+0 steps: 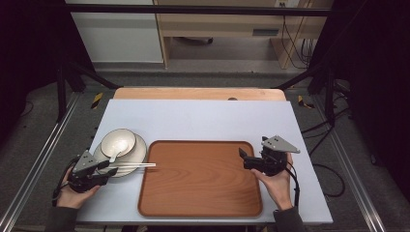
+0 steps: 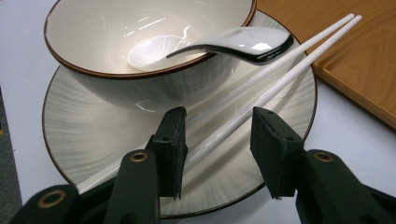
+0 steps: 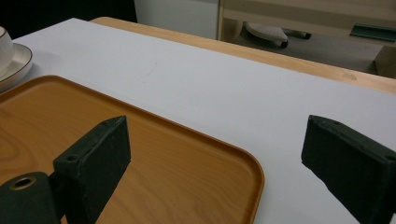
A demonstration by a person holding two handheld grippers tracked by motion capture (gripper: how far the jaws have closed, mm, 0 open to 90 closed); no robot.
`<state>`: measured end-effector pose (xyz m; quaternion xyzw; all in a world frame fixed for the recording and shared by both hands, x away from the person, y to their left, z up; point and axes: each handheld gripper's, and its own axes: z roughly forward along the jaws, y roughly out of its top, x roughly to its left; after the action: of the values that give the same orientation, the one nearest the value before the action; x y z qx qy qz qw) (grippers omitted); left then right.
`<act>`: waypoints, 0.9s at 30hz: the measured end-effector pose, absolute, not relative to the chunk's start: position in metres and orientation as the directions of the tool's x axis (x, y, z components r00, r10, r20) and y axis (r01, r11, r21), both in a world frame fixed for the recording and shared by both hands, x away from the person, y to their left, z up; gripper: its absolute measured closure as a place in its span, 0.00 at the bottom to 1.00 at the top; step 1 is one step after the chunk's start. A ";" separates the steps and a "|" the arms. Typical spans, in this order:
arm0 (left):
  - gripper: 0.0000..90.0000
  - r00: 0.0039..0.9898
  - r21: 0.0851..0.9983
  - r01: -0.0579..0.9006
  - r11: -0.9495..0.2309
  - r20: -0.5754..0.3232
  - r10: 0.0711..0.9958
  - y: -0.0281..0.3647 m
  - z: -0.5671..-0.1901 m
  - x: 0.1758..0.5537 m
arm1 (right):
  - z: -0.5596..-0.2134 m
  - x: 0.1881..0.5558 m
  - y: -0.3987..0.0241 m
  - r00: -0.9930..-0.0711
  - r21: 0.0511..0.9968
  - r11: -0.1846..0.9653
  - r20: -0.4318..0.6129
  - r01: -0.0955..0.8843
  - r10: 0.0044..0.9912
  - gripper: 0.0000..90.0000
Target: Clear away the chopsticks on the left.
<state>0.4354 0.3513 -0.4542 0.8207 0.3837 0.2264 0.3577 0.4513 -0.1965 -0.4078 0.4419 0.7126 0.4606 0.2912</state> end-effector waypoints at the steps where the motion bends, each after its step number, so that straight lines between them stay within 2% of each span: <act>1: 0.63 0.605 0.759 0.469 -0.451 0.096 0.790 0.351 -0.455 0.436 | -0.408 0.451 -0.197 -0.440 0.913 0.186 -0.009 0.362 0.898 0.09; 19: 0.83 0.637 0.757 0.473 -0.450 0.059 0.769 0.344 -0.453 0.431 | -0.408 0.452 -0.198 -0.438 0.913 0.186 -0.008 0.364 0.899 0.09; 27: 0.88 0.636 0.754 0.477 -0.452 0.059 0.769 0.338 -0.452 0.430 | -0.408 0.452 -0.198 -0.439 0.911 0.185 -0.005 0.368 0.899 0.09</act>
<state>0.4300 0.3375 -0.4521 0.8279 0.3763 0.2008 0.3641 0.4520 -0.1978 -0.4084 0.4439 0.7132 0.4590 0.2893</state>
